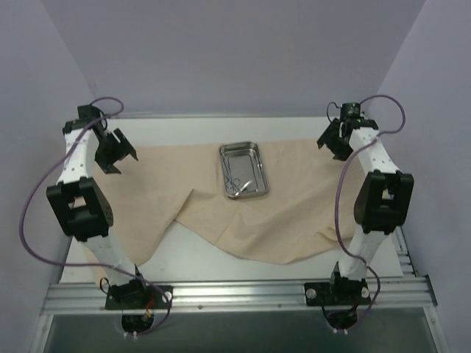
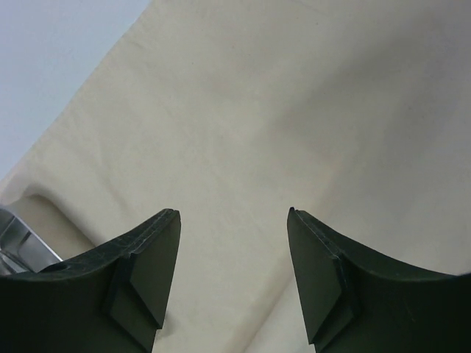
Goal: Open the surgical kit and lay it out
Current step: Open the surgical kit at the center of the board, then move the surgical kit at the center of the board.
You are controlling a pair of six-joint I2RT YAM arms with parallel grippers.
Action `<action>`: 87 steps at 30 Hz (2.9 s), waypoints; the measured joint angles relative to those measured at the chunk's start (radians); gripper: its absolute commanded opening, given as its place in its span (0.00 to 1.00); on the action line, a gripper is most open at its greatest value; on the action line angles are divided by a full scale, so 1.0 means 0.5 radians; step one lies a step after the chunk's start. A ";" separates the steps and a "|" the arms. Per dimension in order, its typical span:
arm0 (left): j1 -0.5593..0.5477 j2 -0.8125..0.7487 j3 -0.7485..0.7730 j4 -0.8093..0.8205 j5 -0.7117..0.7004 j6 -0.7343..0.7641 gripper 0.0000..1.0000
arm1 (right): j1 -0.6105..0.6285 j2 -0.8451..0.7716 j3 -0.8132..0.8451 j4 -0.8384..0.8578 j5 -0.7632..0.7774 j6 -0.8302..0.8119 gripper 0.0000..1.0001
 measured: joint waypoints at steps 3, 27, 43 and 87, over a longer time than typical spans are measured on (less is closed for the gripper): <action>0.006 0.264 0.250 -0.097 -0.039 0.016 0.80 | 0.014 0.217 0.175 -0.030 -0.004 -0.029 0.62; -0.203 1.501 1.465 -0.634 -0.561 0.063 0.72 | 0.271 1.047 0.799 -0.179 0.195 -0.505 0.84; -0.069 1.909 2.270 -0.655 -0.076 0.251 0.85 | 0.242 1.537 1.643 -0.349 0.169 -0.546 0.86; -0.251 1.739 1.926 -0.724 -0.507 0.285 0.85 | 0.465 1.085 0.884 -0.333 0.089 -0.515 0.92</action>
